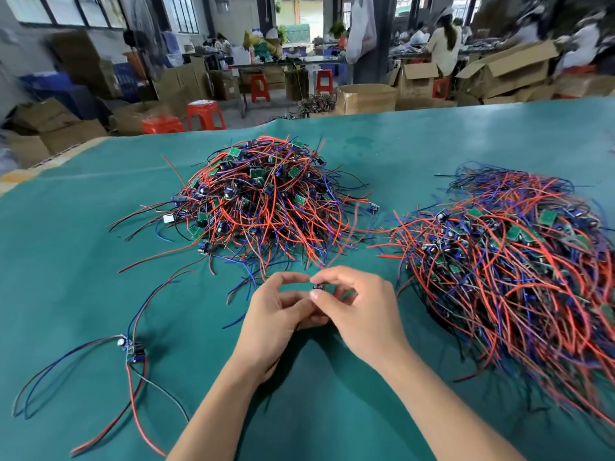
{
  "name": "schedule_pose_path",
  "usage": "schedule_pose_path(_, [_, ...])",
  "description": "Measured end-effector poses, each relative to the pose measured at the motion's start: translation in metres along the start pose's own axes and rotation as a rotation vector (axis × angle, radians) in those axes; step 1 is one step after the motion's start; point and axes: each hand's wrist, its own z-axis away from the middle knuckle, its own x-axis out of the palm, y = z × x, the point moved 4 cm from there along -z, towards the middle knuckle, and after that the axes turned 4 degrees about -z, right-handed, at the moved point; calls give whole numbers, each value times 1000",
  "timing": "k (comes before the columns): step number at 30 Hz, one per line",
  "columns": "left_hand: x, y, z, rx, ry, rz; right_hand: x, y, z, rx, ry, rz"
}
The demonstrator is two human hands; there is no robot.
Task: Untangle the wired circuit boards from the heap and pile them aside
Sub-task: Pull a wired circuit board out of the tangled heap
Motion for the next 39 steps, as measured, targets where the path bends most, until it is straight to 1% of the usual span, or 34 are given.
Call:
schedule_pose_path(1, [1,0,0,-10,-15,-14,0,-2,1,-29,9,16])
schedule_pose_path(4, [8,0,3,-38,-142,-51,-9,-7,-2,-138,89,81])
schedule_pose_path(7, [11,1,5,-43,-237,-97,-29,-11,-6,-210,257,97])
schedule_pose_path(9, [12,3,7,-29,-288,-131,-47,-12,-10,-219,388,101])
schedule_pose_path(11, [14,4,9,-26,-334,-151,-66,-17,-15,-199,468,109])
schedule_pose_path(13, [15,3,8,-21,-358,-169,-87,-25,-20,-204,506,148])
schedule_pose_path(15, [14,3,6,-11,-334,-172,-114,-36,-26,-211,513,226])
schedule_pose_path(16, [13,2,5,-3,-306,-166,-131,-41,-32,-195,483,269])
schedule_pose_path(18, [12,1,3,3,-237,-147,-167,-49,-46,-113,351,417])
schedule_pose_path(20, [10,0,2,-9,-184,-106,-200,-51,-62,51,201,661])
schedule_pose_path(21, [10,0,2,-17,-169,-88,-213,-51,-67,147,166,790])
schedule_pose_path(22, [10,0,2,-21,-161,-79,-224,-51,-71,213,161,891])
schedule_pose_path(23, [11,1,2,-23,-157,-78,-230,-52,-74,235,178,949])
schedule_pose_path(25, [12,1,2,-28,-149,-82,-224,-56,-81,185,224,881])
schedule_pose_path(26, [12,2,3,-30,-146,-84,-209,-57,-87,127,193,835])
schedule_pose_path(27, [12,2,3,-33,-143,-86,-186,-59,-91,70,107,812])
schedule_pose_path(28, [12,2,3,-35,-140,-85,-159,-58,-95,40,-16,796])
schedule_pose_path(30, [12,3,3,-35,-135,-74,-99,-51,-100,36,-250,747])
schedule_pose_path(32, [12,3,2,-35,-133,-65,-48,-40,-109,22,-394,697])
schedule_pose_path(34, [11,3,2,-33,-133,-63,-9,-34,-124,2,-416,685])
schedule_pose_path(39, [10,2,1,-23,-132,-68,43,-30,-170,-80,-285,727])
